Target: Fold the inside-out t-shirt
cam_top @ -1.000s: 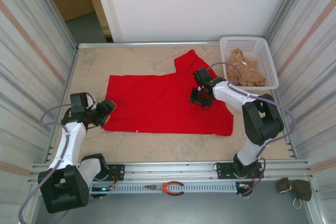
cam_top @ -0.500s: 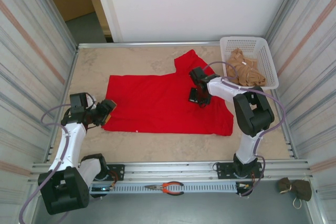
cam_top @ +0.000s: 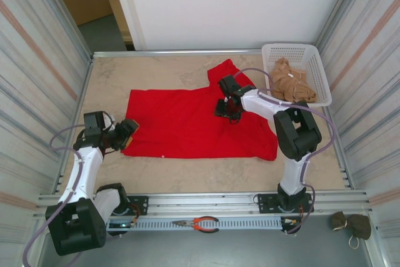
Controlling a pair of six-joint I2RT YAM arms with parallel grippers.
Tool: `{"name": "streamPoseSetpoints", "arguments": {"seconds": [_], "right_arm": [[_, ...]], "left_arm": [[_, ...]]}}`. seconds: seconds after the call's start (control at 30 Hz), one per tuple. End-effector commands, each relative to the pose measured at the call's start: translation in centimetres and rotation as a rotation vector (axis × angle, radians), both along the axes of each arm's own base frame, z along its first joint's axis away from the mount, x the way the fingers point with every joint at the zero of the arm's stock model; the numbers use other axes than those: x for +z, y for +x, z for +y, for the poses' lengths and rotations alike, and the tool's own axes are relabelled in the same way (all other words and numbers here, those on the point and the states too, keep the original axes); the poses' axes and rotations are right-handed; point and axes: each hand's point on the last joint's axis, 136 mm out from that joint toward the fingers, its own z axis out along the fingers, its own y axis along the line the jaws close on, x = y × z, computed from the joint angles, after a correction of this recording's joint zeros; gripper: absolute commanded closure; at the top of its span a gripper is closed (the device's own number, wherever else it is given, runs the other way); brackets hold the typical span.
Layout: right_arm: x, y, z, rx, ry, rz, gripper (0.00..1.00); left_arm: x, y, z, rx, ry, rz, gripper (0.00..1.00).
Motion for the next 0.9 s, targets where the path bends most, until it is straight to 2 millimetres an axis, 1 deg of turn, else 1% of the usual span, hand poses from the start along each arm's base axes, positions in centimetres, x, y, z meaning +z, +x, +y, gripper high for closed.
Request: {"name": "streamPoseSetpoints", "arguments": {"seconds": [0.0, 0.07, 0.13, 0.2, 0.27, 0.3, 0.4, 0.5, 0.57, 0.7, 0.77, 0.87], "right_arm": [[2.9, -0.4, 1.5, 0.078, 0.094, -0.067, 0.39], [5.3, -1.5, 0.8, 0.071, 0.111, -0.105, 0.39], [6.9, -3.0, -1.0, 0.038, 0.087, -0.125, 0.38], [7.6, -4.5, -2.7, 0.009, 0.071, -0.134, 0.39], [7.2, -6.2, -4.7, -0.025, 0.051, -0.121, 0.40], [6.9, -7.0, -6.0, -0.049, 0.041, -0.108, 0.41], [5.1, -9.1, -9.6, -0.134, 0.032, -0.062, 0.47], [3.7, -10.6, -11.9, -0.207, 0.077, -0.032, 0.50], [3.1, -11.2, -12.7, -0.236, 0.096, -0.027, 0.50], [1.3, -11.2, -13.6, -0.291, 0.127, 0.009, 0.51], [0.0, -11.2, -13.9, -0.320, 0.128, 0.043, 0.51], [-2.0, -11.8, -14.5, -0.377, 0.111, 0.111, 0.51]], "left_arm": [[-0.1, -0.1, -0.4, -0.019, -0.010, 0.003, 0.39], [-0.3, -0.2, -0.4, -0.022, -0.007, 0.014, 0.38], [-0.8, -0.4, -0.2, -0.022, 0.004, 0.034, 0.38], [-1.5, -0.5, 0.0, -0.017, 0.014, 0.048, 0.38], [-2.1, -0.6, 0.0, -0.022, 0.015, 0.059, 0.38], [-2.5, -0.6, 0.1, -0.025, 0.019, 0.072, 0.38], [-3.4, -0.7, 0.1, -0.034, 0.023, 0.096, 0.38], [-4.1, -0.4, 0.1, -0.028, 0.014, 0.098, 0.38], [-4.4, -0.1, 0.1, -0.023, 0.010, 0.096, 0.38], [-5.3, 0.8, 0.3, -0.015, 0.010, 0.110, 0.38], [-6.0, 1.1, 0.5, -0.010, 0.010, 0.126, 0.38], [-7.5, 1.1, 0.5, 0.004, -0.004, 0.162, 0.38]]}}
